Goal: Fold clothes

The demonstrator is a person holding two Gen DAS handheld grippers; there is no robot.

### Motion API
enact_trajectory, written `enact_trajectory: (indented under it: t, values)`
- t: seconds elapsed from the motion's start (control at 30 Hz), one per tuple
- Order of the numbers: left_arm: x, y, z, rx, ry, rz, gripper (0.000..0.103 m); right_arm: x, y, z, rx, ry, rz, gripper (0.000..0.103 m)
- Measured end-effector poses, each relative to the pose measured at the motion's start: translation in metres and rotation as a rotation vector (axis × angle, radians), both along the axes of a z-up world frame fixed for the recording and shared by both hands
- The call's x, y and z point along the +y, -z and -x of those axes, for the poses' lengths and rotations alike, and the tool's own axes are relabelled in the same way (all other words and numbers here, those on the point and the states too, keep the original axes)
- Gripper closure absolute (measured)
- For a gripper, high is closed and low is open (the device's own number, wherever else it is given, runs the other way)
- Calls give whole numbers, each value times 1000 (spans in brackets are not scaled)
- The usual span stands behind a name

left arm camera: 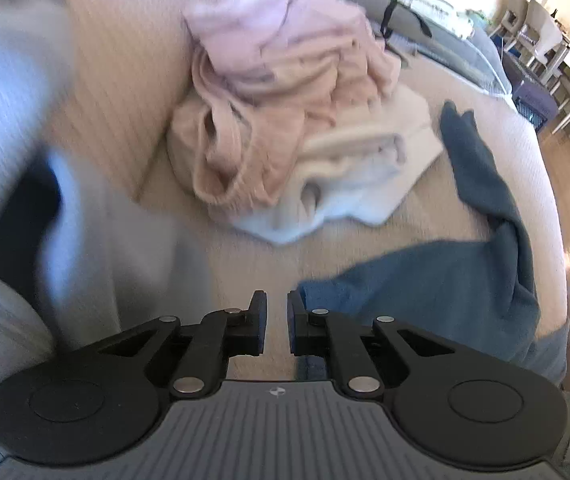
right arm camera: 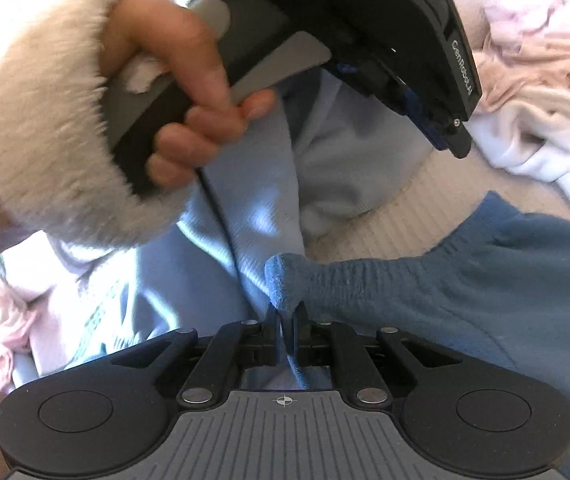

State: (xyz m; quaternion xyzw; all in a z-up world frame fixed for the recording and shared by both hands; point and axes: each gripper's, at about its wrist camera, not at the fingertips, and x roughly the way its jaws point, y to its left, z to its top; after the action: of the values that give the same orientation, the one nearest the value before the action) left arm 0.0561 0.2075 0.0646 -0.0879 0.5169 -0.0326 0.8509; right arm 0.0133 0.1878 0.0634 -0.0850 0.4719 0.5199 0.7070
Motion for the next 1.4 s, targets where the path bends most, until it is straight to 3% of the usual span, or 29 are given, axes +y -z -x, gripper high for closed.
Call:
enact_trajectory:
  t: [0.1, 0.27, 0.4, 0.53, 0.7, 0.83, 0.97, 1.13, 1.4]
  values:
    - [-7, 15, 6, 38, 6, 17, 77, 4, 18, -5, 46, 9, 26, 95]
    - [-12, 33, 24, 83, -14, 76, 63, -7, 30, 5, 31, 19, 76, 89]
    - [-9, 33, 35, 75, -51, 133, 59, -41, 1, 10, -28, 50, 24, 80]
    - [-17, 22, 29, 51, -43, 153, 60, -97, -34, 1, -127, 153, 20, 78]
    - [-40, 6, 11, 11, -4, 162, 60, -186, -54, -63, -198, 419, 93, 78]
    - [-62, 6, -8, 15, 20, 137, 60, -213, -52, -120, -178, 556, 114, 78]
    - [-79, 16, -23, 52, 37, 115, 60, -209, -40, -164, -170, 590, 121, 78]
    - [-86, 43, -43, 163, 32, 67, 59, -211, -34, -207, -152, 597, 134, 78]
    - [-77, 61, -56, 233, -33, 135, 52, -212, -31, -279, -159, 632, 119, 78]
